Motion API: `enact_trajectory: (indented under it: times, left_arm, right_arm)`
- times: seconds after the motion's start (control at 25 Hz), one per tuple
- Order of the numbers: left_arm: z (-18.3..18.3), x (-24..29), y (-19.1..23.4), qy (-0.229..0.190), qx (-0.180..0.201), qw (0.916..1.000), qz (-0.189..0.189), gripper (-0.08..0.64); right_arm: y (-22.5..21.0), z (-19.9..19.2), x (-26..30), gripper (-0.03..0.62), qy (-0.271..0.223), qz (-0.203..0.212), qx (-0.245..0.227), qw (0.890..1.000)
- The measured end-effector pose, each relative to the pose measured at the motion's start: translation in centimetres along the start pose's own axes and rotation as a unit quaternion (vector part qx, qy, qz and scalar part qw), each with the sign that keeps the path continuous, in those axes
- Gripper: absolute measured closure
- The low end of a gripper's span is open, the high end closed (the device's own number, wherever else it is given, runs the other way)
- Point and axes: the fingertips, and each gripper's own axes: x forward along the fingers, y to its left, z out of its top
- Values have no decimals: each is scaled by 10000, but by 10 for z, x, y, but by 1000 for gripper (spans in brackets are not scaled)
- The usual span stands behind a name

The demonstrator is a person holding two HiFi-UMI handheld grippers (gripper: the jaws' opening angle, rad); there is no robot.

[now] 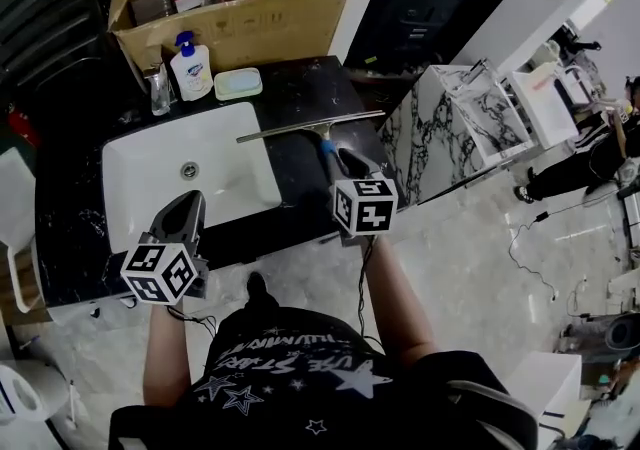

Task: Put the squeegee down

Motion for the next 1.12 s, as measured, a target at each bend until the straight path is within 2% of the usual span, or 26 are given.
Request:
enact_trajectory:
  times: [0.24,0.44,0.72,1.12]
  left_arm:
    - [-7,-32,-25,-119,19,9999,54,538]
    - [-21,-58,-50,-171,25,9998,74,538]
    - [-39,-97,-85,-279,77,9995,85,538]
    - [-81,-161,-148,-307,92,9993,170,538]
  right_arm:
    - [7,7,-46,528,-427,-70,-103,9990]
    - [11,-2,-82,534,-536,-34,-156,9984]
    - [30,-22,-131,535,-629,216,-332,9972]
    - [44,-71,-211,537,-595,534,-454,9958]
